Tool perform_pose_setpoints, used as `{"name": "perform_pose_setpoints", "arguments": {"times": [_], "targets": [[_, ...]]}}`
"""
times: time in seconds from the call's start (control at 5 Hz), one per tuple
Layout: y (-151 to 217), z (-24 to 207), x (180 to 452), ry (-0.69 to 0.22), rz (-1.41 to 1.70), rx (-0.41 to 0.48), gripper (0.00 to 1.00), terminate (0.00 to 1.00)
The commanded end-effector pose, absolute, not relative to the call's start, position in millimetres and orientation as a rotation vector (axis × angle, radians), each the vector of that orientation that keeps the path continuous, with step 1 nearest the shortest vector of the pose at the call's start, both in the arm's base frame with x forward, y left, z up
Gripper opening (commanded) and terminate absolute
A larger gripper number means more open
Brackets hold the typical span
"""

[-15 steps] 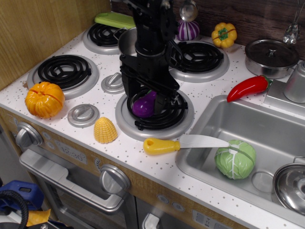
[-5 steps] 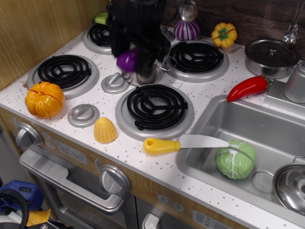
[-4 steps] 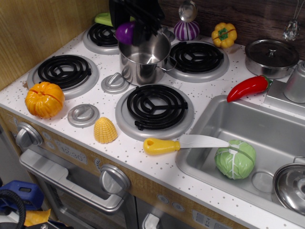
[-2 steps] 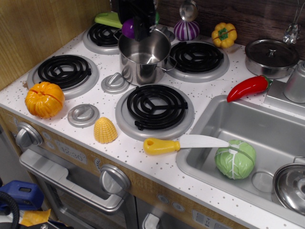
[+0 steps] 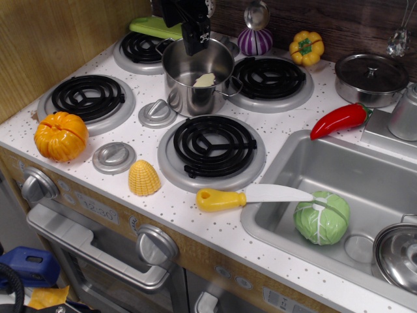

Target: Put eggplant in pot or pan

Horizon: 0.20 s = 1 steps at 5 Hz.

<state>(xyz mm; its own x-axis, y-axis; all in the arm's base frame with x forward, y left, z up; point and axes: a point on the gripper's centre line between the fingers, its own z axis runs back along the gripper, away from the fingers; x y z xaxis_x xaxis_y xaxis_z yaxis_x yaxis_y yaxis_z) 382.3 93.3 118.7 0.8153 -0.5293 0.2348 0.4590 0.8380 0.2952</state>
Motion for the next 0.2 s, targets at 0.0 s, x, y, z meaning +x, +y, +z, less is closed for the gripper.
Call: {"name": "perform_pose_setpoints", "arguments": {"times": [0.0], "targets": [[99.5, 129.4, 382.4, -0.343, -0.517, 0.246, 1.00, 1.00]]}}
